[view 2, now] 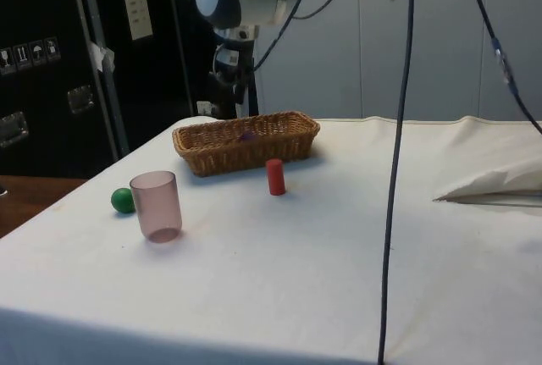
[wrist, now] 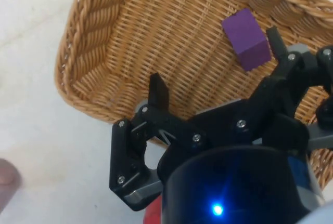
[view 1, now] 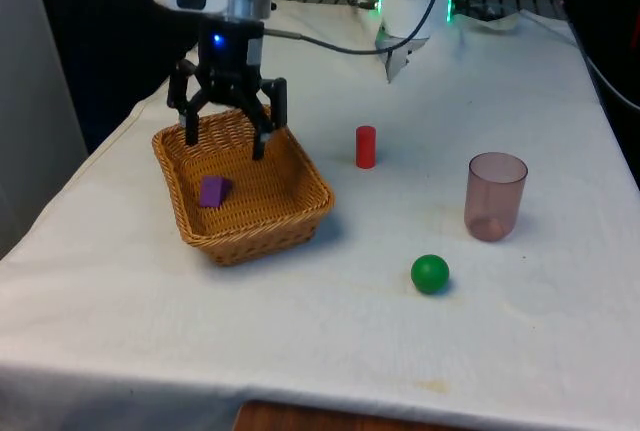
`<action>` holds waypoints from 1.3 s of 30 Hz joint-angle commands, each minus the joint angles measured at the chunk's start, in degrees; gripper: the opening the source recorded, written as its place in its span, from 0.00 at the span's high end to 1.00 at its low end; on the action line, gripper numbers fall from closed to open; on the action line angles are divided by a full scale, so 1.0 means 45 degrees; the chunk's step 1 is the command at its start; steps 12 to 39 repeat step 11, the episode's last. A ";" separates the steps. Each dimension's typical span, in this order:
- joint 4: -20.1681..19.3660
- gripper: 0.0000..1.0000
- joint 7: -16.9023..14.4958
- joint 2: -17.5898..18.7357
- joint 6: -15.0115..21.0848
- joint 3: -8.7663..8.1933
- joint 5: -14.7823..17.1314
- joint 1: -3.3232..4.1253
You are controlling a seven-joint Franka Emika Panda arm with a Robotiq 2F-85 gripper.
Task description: Pick up the triangular block and place it into the basket.
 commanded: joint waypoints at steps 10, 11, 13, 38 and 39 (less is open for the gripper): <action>-0.0204 0.00 0.0484 -0.0904 -0.0306 -0.0433 -0.0675 0.0369; -0.0140 0.00 0.0255 -0.0866 -0.0204 -0.0191 -0.0446 0.0191; -0.0140 0.00 0.0255 -0.0866 -0.0204 -0.0191 -0.0446 0.0191; -0.0140 0.00 0.0255 -0.0866 -0.0204 -0.0191 -0.0446 0.0191; -0.0140 0.00 0.0255 -0.0866 -0.0204 -0.0191 -0.0446 0.0191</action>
